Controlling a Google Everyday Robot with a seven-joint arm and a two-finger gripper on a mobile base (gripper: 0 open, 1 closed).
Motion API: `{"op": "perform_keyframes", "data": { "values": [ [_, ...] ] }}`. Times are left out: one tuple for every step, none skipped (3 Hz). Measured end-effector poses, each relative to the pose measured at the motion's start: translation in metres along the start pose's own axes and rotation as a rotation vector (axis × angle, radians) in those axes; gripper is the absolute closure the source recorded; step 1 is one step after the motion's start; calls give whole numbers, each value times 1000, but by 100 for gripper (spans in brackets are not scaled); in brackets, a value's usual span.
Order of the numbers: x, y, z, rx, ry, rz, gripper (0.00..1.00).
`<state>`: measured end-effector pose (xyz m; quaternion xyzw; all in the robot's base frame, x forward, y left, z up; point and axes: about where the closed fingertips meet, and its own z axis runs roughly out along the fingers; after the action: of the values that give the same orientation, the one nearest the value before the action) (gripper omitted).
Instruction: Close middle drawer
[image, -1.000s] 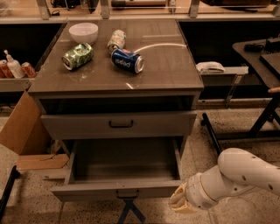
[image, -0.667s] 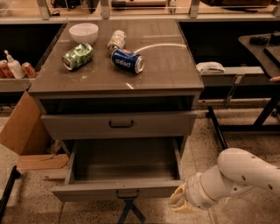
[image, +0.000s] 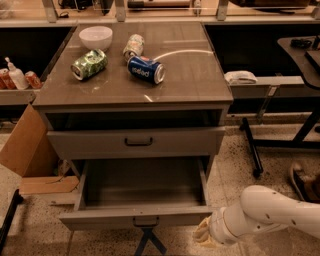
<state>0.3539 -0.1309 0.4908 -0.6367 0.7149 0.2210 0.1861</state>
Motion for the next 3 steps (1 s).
{"op": "perform_keyframes", "data": {
  "values": [
    [22, -11, 31, 38, 39, -19, 100],
    [36, -26, 58, 62, 75, -31, 100],
    [45, -44, 83, 73, 109, -34, 100]
  ]
}}
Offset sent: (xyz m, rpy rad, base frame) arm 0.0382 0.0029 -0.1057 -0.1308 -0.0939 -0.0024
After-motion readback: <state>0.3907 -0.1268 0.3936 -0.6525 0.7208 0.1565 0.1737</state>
